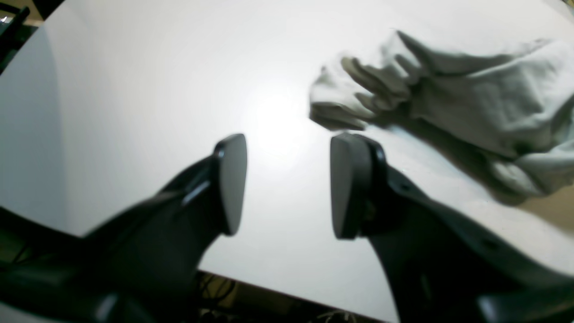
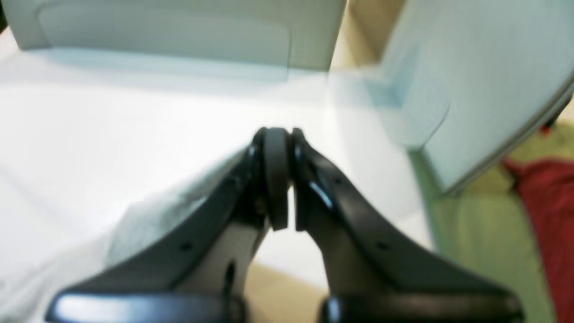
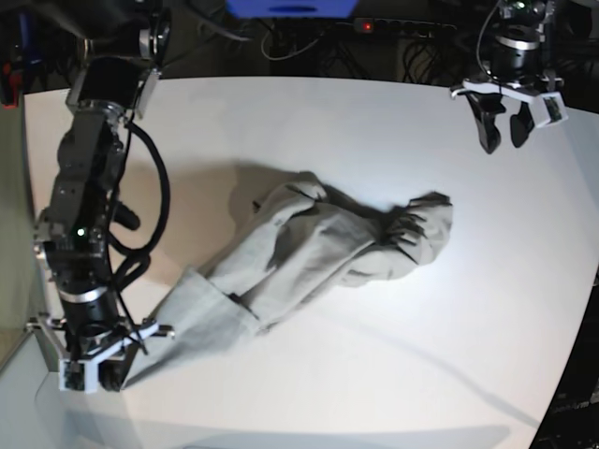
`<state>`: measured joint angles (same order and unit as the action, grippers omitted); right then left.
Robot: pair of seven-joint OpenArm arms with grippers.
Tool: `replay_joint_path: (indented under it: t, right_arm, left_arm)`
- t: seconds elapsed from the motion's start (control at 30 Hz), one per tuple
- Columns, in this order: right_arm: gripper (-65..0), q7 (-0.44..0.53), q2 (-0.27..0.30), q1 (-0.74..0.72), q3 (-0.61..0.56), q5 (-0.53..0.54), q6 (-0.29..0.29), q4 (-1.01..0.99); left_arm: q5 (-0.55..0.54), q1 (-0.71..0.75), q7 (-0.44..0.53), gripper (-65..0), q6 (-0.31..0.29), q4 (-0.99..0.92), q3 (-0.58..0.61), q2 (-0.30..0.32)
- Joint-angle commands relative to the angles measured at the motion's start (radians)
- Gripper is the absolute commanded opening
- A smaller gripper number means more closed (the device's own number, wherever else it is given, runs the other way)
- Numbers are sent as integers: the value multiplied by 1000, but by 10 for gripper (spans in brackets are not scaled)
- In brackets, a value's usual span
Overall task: Layout the t-shirt on the table in an organized manner, then fold the t-shirt properly
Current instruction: 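Pull the grasped shirt edge away from the bundle with the right gripper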
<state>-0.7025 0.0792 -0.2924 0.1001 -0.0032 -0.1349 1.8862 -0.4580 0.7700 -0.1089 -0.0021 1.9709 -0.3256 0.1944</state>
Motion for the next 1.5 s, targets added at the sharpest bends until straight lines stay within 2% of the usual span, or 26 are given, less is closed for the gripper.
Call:
replay_joint_path:
  t: [0.0,0.13,0.27,0.4,0.5,0.63,0.8,0.97,1.1,1.17,1.37,1.47]
  right_arm:
    - [-646,10,9,-44,2,1,-21,19]
    - [-646,-44,8,-138,-1,2,-30,-43]
    - [-645,-65,0,-233,-46,1,-114,-268]
    - [-641,-72,0,-294,-115,-1,-122,-505]
    - [-595,-78,23,-287,-138,-1,-124,-551]
    - [-530,-76,27,-212,-136,1,-124,-449]
    - [-491,-78,43,-78,-136,1,-124,-245]
    - [-465,-78,46,45,-136,1,-124,-126]
    - [-452,-78,46,152,-136,1,-124,-26]
    - [-453,-78,46,201,-136,1,-124,23]
    - [-453,-78,46,301,-133,-1,-124,88]
    - [-453,-75,43,342,-96,-1,-124,98]
  left_arm:
    - [-5,10,27,-354,0,20,-4,6]
    - [-5,30,27,-354,0,20,-5,6]
    - [-5,38,28,-353,0,20,-5,6]
    - [-5,41,28,-352,0,20,-5,6]
    - [-5,46,28,-352,0,21,-5,6]
    - [-5,19,28,-352,3,20,-5,6]
    - [-5,-71,5,-352,6,11,0,6]
    - [-3,-220,-211,-352,6,9,7,4]
    - [3,-355,-366,-354,3,-3,1,-46]
    - [3,-416,-404,-355,1,-38,1,-62]
    - [3,-531,-424,-356,-2,-201,9,-65]
    - [3,-565,-421,-356,-2,-298,13,-63]
